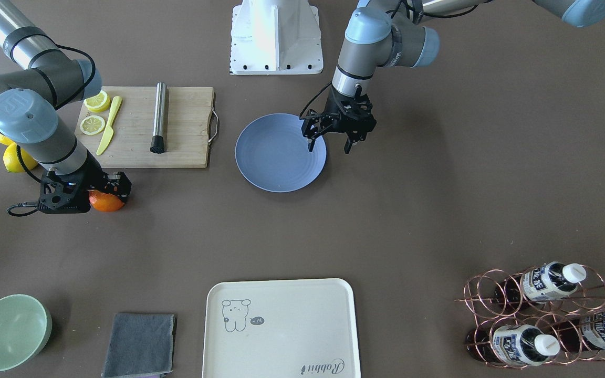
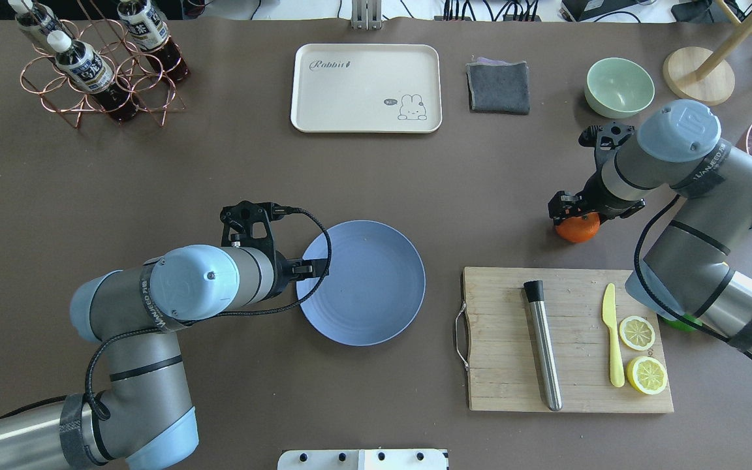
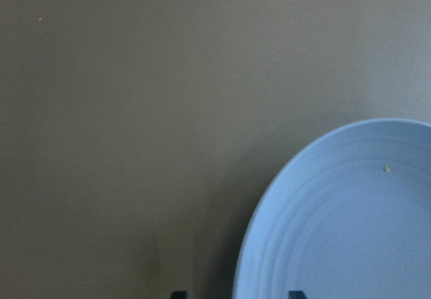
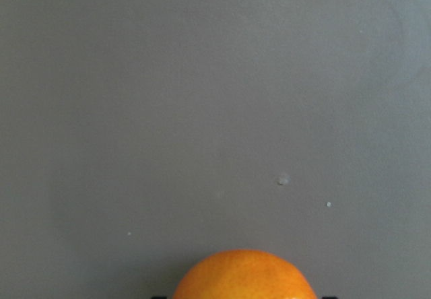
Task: Pick orange to plate
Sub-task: 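Carry the orange toward the blue plate with the right gripper while the left arm withdraws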
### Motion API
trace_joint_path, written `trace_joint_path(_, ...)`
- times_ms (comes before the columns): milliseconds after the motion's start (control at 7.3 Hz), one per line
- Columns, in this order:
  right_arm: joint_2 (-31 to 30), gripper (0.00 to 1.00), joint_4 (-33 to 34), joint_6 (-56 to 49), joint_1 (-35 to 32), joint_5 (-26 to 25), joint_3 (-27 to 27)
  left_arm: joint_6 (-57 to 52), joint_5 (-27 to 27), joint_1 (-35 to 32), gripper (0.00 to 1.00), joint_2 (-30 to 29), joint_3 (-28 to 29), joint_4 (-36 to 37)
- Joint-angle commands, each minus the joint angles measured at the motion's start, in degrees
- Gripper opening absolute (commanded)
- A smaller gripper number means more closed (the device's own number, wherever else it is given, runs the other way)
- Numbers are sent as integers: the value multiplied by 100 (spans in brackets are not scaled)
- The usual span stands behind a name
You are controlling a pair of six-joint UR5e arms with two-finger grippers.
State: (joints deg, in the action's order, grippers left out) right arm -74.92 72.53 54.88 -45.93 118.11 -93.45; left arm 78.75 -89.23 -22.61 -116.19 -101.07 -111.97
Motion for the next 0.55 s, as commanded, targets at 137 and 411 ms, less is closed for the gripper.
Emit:
trace_joint_path(137, 39, 0, 138, 40, -91, 289, -742, -789, -469, -698, 98, 87, -264, 43)
trace_joint_path(411, 835, 0, 549, 529, 336, 82, -833, -1316, -612, -1321, 98, 263, -378, 79)
